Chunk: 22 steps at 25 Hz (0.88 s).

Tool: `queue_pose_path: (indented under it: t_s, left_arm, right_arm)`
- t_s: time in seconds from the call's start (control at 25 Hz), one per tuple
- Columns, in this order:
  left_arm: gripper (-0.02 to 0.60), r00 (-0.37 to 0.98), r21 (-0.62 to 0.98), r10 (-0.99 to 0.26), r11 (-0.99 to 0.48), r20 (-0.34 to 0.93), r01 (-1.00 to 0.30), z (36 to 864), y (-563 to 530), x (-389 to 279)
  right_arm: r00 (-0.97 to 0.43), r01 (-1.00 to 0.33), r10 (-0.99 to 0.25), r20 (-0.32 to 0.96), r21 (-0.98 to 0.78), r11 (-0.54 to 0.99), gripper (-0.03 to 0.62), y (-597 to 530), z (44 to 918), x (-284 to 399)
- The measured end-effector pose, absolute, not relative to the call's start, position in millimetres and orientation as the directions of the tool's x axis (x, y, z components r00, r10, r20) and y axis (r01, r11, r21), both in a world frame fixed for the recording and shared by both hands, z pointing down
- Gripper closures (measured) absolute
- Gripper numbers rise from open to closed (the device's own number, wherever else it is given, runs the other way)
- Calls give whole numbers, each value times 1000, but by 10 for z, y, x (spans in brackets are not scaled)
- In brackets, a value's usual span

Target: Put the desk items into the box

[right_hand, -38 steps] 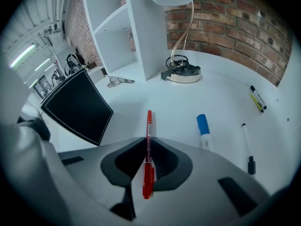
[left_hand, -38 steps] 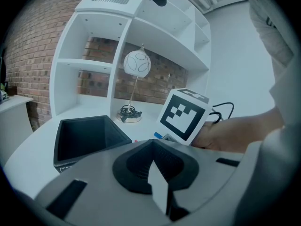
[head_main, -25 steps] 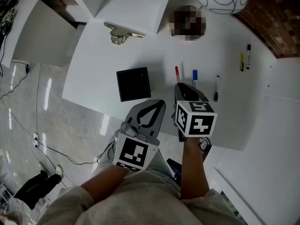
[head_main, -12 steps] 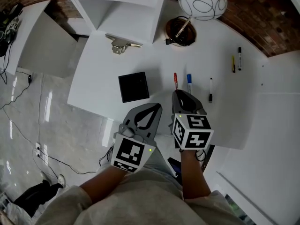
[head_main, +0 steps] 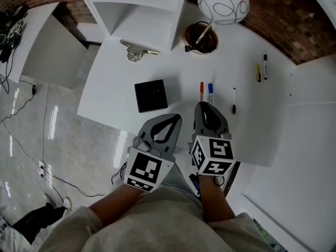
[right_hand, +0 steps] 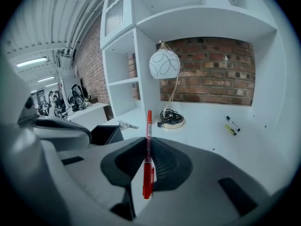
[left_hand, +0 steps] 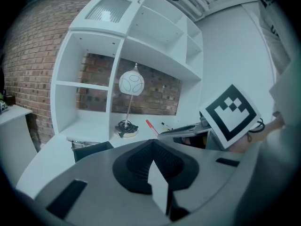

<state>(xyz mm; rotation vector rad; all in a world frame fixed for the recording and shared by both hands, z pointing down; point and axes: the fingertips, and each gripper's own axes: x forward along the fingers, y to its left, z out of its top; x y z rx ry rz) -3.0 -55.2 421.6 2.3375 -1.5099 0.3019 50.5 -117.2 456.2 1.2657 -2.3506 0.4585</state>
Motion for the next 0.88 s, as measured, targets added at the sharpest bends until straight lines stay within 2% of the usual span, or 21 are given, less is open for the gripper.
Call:
queue_pose_path:
  t_s: [0.48, 0.88]
  left_arm:
    - [575, 366, 156, -872, -332, 326, -930, 4047, -527, -184]
    - [575, 324, 147, -890, -291, 321, -945, 3994, -524, -377]
  right_arm:
    - [-557, -819, -758, 339, -75, 568, 543, -1125, 4127, 318]
    - [-607, -788, -748, 268, -78, 611, 543, -1108, 3972, 98]
